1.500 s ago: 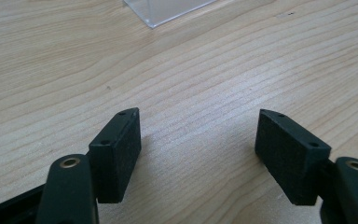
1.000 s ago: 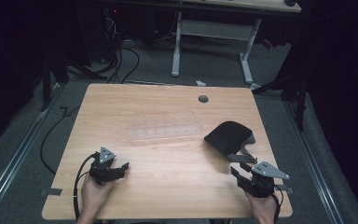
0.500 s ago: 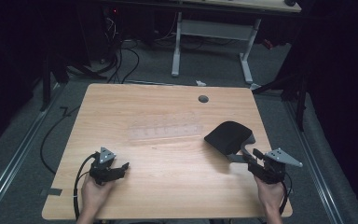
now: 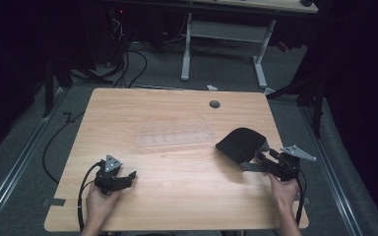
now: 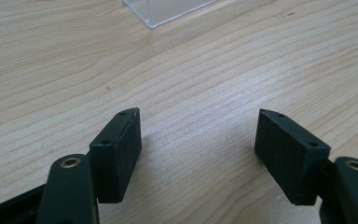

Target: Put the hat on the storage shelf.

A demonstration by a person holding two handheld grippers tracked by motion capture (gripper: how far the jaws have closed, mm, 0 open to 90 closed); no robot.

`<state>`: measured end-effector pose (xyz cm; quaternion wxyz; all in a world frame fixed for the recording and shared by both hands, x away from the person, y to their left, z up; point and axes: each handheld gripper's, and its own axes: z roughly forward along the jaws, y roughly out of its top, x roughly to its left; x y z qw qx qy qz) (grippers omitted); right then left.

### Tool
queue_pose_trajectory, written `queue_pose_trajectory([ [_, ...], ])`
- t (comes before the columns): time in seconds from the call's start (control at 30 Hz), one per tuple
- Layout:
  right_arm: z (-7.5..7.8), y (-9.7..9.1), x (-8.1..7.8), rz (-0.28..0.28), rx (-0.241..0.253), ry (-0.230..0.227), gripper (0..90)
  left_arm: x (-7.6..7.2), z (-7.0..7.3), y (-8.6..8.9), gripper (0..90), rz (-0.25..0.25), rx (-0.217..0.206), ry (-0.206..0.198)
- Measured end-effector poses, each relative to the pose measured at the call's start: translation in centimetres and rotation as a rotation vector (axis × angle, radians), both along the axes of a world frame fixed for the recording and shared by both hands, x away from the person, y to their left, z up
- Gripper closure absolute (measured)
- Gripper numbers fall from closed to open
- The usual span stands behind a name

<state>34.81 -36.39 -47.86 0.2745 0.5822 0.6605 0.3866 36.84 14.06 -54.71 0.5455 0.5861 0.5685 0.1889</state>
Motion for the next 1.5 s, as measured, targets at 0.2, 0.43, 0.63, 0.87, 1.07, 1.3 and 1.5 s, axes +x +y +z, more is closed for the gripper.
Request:
queue_pose_trajectory([
  [0.2, 0.0, -0.3, 1.6, -0.029, -0.016, -0.005, 41.0, 0.0, 0.0, 0.0, 32.0, 0.000, 0.003, 0.001],
  [0.43, 0.3, -0.7, 2.8, -0.038, -0.013, -0.012, 37.5, 0.0, 0.0, 0.0, 31.6, 0.001, 0.005, -0.001],
  [0.63, 0.8, -0.9, 4.0, -0.033, 0.002, 0.013, 35.9, 0.0, 0.0, -0.1, 30.7, -0.005, 0.006, 0.002],
  [0.87, 0.4, -1.0, 5.4, -0.027, 0.033, 0.037, 32.5, 0.0, 0.0, -0.2, 30.9, -0.012, 0.006, 0.000],
  [1.07, -1.0, -1.3, 6.8, -0.034, 0.060, 0.085, 30.1, 0.0, 0.0, -0.2, 30.9, -0.013, 0.005, -0.001],
  [1.3, -2.1, -1.2, 7.6, -0.025, 0.091, 0.108, 29.5, 0.0, 0.0, -0.2, 30.9, -0.013, 0.005, 0.000],
  [1.5, -2.7, -1.4, 8.0, -0.023, 0.108, 0.141, 30.2, 0.0, 0.0, -0.2, 30.9, -0.013, 0.005, 0.000],
])
